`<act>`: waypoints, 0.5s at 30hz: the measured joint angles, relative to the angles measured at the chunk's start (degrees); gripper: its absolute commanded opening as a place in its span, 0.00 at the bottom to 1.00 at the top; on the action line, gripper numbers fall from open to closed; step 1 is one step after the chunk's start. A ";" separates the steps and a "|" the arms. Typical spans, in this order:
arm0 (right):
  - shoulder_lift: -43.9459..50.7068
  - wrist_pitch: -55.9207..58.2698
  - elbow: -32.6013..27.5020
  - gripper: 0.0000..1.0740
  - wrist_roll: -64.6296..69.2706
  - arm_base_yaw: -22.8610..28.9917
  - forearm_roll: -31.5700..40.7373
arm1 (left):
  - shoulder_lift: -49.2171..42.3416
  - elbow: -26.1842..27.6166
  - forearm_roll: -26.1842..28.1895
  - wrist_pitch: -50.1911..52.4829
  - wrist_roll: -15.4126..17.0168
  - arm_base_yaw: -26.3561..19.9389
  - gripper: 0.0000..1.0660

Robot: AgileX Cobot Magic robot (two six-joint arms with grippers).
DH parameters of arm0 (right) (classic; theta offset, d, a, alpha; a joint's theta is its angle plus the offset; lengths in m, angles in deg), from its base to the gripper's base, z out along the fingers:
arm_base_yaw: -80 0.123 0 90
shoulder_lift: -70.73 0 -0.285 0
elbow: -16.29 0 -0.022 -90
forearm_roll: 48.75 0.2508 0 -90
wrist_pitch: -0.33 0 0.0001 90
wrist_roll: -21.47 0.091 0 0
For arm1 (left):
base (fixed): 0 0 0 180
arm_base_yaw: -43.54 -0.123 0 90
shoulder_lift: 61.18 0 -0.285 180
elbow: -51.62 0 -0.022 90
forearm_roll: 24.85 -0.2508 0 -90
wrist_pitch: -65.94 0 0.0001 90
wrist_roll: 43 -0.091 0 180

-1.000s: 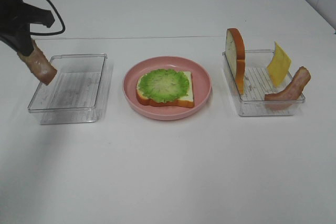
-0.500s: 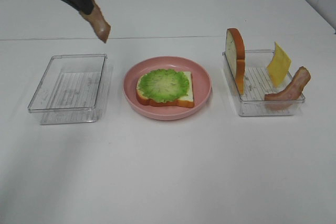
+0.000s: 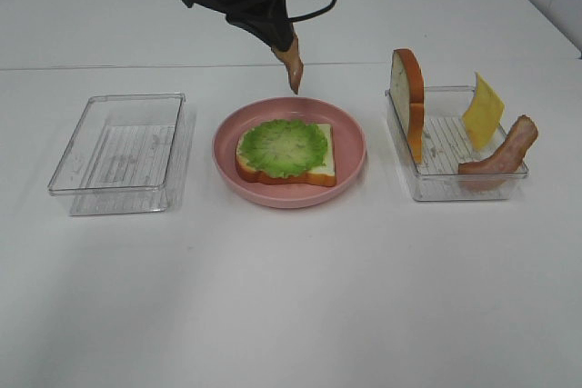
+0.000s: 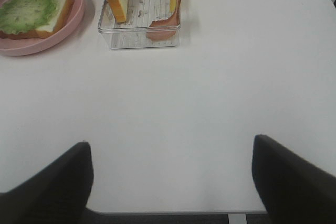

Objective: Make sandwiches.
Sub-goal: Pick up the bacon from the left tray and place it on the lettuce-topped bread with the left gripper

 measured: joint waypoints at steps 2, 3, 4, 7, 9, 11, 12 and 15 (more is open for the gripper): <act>0.00 0.00 0.00 0.74 0.00 0.00 0.00 | 1.43 1.20 0.29 -0.06 0.00 0.63 0.00; 0.00 0.00 0.00 0.74 0.00 0.00 0.00 | 2.06 1.83 0.80 -0.06 0.00 0.97 0.00; 0.00 0.00 0.00 0.74 0.00 0.00 0.00 | 2.06 1.83 0.80 -0.06 0.00 0.97 0.00; 0.00 0.00 0.00 0.74 0.00 0.00 0.00 | 4.18 3.72 3.27 0.00 0.00 1.32 0.00; 0.00 0.00 0.00 0.74 0.00 0.00 0.00 | 4.70 4.07 4.01 0.06 0.00 1.32 0.00; 0.00 0.00 0.00 0.74 0.00 0.00 0.00 | 5.84 4.24 6.30 0.11 -0.74 1.32 0.00; 0.00 0.00 0.00 0.74 0.00 0.00 0.00 | 5.84 4.24 6.30 0.11 -0.74 1.32 0.00; 0.00 0.00 0.00 0.74 0.00 0.00 0.00 | 7.05 4.30 8.71 0.11 -1.60 1.32 0.00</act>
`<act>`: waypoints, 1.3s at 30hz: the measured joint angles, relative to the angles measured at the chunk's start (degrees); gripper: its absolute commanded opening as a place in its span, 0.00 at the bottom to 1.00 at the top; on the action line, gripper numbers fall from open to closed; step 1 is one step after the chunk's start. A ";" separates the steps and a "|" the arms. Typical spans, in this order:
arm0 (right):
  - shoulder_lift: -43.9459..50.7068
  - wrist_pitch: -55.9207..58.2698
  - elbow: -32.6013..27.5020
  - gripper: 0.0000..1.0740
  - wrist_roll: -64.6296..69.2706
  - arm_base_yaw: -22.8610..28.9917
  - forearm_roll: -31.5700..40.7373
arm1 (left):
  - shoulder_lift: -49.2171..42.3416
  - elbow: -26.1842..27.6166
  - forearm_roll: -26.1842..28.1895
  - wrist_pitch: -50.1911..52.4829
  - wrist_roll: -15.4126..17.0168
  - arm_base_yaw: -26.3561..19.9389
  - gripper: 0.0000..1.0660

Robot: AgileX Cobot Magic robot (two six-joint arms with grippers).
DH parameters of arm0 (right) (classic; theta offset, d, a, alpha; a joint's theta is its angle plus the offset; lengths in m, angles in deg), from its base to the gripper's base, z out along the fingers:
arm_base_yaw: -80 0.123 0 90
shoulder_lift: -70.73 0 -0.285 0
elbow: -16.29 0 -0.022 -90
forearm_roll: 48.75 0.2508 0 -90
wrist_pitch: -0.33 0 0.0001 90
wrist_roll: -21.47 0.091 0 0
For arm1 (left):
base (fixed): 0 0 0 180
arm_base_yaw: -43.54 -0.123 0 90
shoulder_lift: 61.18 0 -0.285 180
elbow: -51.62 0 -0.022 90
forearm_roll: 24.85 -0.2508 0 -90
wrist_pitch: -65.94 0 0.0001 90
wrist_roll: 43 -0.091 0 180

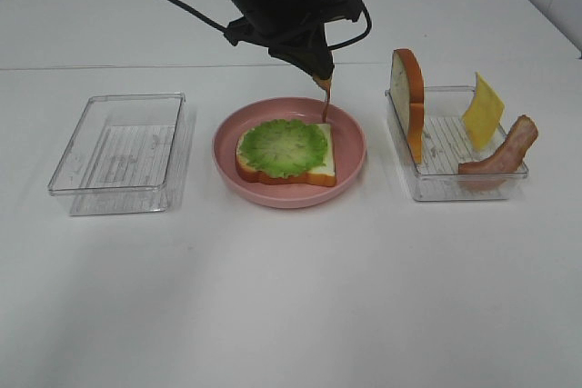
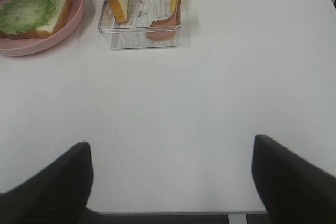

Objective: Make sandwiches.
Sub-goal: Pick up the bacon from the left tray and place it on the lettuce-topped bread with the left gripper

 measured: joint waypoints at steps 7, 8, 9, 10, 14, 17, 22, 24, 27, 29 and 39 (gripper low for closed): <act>0.00 0.00 0.00 0.74 0.00 0.00 0.00 | 1.55 0.06 3.38 0.00 -0.69 0.00 0.00; 0.00 0.00 0.00 0.74 0.00 0.00 0.00 | 1.55 0.06 3.38 0.00 -0.69 0.00 0.00; 0.00 0.00 0.00 0.74 0.00 0.00 0.00 | 1.72 0.06 3.67 0.00 -0.74 0.00 0.00; 0.00 0.00 0.00 0.74 0.00 0.00 0.00 | 1.72 0.06 3.67 0.00 -0.74 0.00 0.00; 0.00 0.00 0.00 0.74 0.00 0.00 0.00 | 3.04 0.11 4.35 -0.69 -1.20 0.00 0.00; 0.00 0.00 0.00 0.74 0.00 0.00 0.00 | 3.90 0.11 4.01 -2.86 -2.18 0.00 0.00; 0.00 0.00 0.00 0.74 0.00 0.00 0.00 | 4.18 0.11 -0.86 -4.70 -2.92 0.00 0.00; 0.00 0.00 0.00 0.74 0.00 0.00 0.00 | 4.18 0.11 -2.46 -4.81 -2.92 0.00 0.00; 0.00 0.00 0.00 0.74 0.00 0.00 0.00 | 4.18 0.11 -7.39 -5.61 -2.06 -0.17 0.00; 0.00 0.00 0.00 0.74 0.00 0.00 0.00 | 4.18 0.11 -8.65 -5.61 -1.78 -0.17 0.00; 0.00 0.00 0.00 0.74 0.00 0.00 0.00 | 4.18 0.11 -15.76 -7.62 -1.20 -0.17 0.00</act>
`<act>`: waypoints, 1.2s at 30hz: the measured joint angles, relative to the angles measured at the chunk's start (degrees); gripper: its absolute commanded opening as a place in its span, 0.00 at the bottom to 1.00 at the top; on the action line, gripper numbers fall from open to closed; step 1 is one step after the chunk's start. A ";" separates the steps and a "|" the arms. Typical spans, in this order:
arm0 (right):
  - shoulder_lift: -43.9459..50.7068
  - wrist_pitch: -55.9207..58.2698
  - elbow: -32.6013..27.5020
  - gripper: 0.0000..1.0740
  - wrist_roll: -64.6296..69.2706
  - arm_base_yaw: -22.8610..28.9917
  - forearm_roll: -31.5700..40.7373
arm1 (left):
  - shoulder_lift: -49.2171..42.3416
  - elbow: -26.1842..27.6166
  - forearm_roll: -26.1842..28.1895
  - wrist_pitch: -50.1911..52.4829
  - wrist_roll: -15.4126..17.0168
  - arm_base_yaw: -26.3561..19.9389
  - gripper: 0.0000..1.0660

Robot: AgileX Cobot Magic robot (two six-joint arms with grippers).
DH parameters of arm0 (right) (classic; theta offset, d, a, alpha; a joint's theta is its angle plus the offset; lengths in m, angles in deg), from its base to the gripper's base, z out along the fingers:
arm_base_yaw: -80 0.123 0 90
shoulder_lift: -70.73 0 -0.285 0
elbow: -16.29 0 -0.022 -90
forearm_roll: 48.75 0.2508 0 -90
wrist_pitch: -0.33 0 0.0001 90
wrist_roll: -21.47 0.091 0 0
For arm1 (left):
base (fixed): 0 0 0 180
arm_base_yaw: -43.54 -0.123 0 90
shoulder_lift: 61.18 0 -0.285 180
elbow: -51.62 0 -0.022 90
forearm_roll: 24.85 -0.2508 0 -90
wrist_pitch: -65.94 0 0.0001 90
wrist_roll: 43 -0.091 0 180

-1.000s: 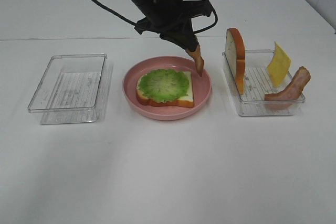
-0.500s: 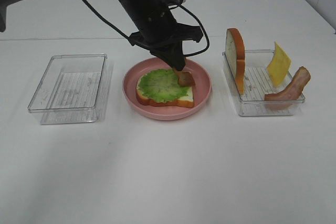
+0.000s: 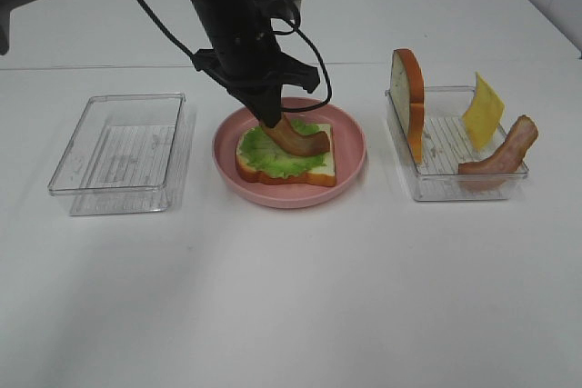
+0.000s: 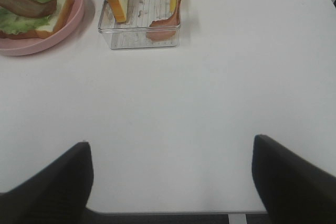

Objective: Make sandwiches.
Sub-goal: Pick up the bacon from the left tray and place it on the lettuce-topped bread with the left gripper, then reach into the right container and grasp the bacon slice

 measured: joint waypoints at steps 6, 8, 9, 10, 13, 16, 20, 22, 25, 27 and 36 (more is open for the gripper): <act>0.00 0.00 0.00 0.74 0.00 0.00 0.00 | 0.11 0.00 -1.55 0.17 0.00 0.00 0.00; 0.00 0.00 0.00 0.74 0.00 0.00 0.00 | 0.11 0.00 -1.78 0.52 0.00 0.00 0.00; 0.00 0.00 0.00 0.74 0.00 0.00 0.00 | 0.11 0.00 -1.83 0.69 0.00 0.00 0.00; 0.00 0.00 0.00 0.74 0.00 0.00 0.00 | 0.11 0.00 -1.83 0.69 0.00 0.00 0.00; 0.00 0.00 0.00 0.74 0.00 0.00 0.00 | 0.23 0.00 -1.89 1.78 0.23 0.00 0.00; 0.00 0.00 0.00 0.74 0.00 0.00 0.00 | 0.29 0.00 -2.23 1.78 1.09 0.00 0.09; 0.00 0.00 0.00 0.74 0.00 0.00 0.00 | 0.29 0.00 -2.35 1.78 1.26 0.00 0.32; 0.00 0.00 0.00 0.74 0.00 0.00 0.00 | 0.29 0.00 -2.75 1.78 1.49 0.00 0.52; 0.00 0.00 0.00 0.74 0.00 0.00 0.00 | 0.29 0.00 -4.41 1.78 2.35 0.00 0.84; 0.00 0.00 0.00 0.74 0.00 0.00 0.00 | 0.29 0.86 -7.79 0.69 2.81 0.00 0.95; 0.00 0.00 0.00 0.74 0.00 0.00 0.00 | -3.55 4.41 -8.65 -0.46 4.76 0.00 0.95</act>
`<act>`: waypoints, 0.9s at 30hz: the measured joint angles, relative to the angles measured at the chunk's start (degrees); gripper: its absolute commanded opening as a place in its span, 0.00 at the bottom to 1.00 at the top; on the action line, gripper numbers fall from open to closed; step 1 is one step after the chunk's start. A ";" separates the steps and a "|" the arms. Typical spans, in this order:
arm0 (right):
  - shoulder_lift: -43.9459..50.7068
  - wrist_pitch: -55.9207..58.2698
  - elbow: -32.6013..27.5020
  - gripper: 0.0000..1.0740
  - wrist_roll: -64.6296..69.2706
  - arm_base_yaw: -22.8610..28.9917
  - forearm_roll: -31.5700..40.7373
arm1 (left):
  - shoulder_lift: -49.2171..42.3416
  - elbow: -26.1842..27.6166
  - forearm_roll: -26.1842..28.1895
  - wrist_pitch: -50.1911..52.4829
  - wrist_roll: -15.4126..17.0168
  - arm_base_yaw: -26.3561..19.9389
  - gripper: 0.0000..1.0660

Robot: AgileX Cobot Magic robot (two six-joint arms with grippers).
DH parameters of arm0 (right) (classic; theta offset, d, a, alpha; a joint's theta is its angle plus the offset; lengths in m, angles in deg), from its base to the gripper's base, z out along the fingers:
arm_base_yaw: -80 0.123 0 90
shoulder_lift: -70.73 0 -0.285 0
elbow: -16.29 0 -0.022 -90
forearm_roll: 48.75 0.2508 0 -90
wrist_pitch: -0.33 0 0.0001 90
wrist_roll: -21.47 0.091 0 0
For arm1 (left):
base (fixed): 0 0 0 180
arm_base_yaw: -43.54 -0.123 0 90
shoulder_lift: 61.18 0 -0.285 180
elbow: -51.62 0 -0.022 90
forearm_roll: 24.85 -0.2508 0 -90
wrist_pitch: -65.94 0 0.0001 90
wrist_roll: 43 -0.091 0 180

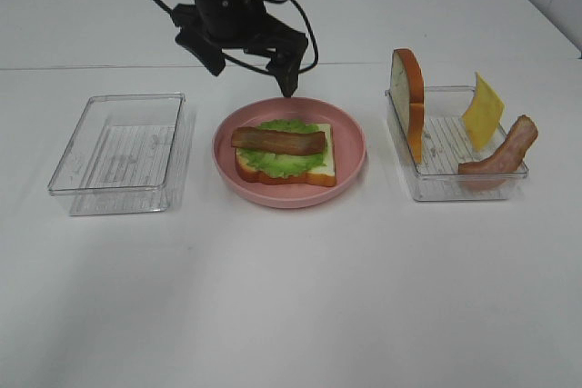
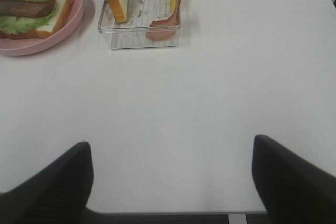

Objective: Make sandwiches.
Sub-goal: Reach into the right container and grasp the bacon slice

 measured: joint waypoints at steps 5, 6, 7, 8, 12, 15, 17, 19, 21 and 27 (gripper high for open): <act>0.00 0.00 0.00 0.74 0.00 0.00 0.00 | -4.07 0.29 0.17 -0.06 0.63 -2.06 0.95; 0.00 0.00 0.00 0.74 0.00 0.00 0.00 | -5.10 0.29 0.23 -0.06 0.57 -4.30 0.95; 0.00 0.00 0.00 0.74 0.00 0.00 0.00 | -5.10 0.29 0.23 -0.06 0.57 -4.30 0.95; 0.00 0.00 0.00 0.74 0.00 0.00 0.00 | -5.61 0.29 0.29 -0.06 0.34 -5.96 0.94; 0.00 0.00 0.00 0.74 0.00 0.00 0.00 | -6.30 0.29 0.23 -0.06 -0.34 -11.63 0.94; 0.00 0.00 0.00 0.74 0.00 0.00 0.00 | -8.02 0.29 -0.34 -0.06 -0.86 -22.12 0.94; 0.00 0.00 0.00 0.74 0.00 0.00 0.00 | -9.51 0.29 0.23 -0.11 -1.43 -29.39 0.94; 0.00 0.00 0.00 0.74 0.00 0.00 0.00 | -10.26 0.29 1.95 -0.11 -2.52 -33.00 0.94; 0.00 0.00 0.00 0.74 0.00 0.00 0.00 | -10.60 0.29 2.69 -0.11 -2.98 -34.43 0.94; 0.00 0.00 0.00 0.74 0.00 0.00 0.00 | -15.76 -6.53 5.04 -0.06 -6.02 -36.55 0.94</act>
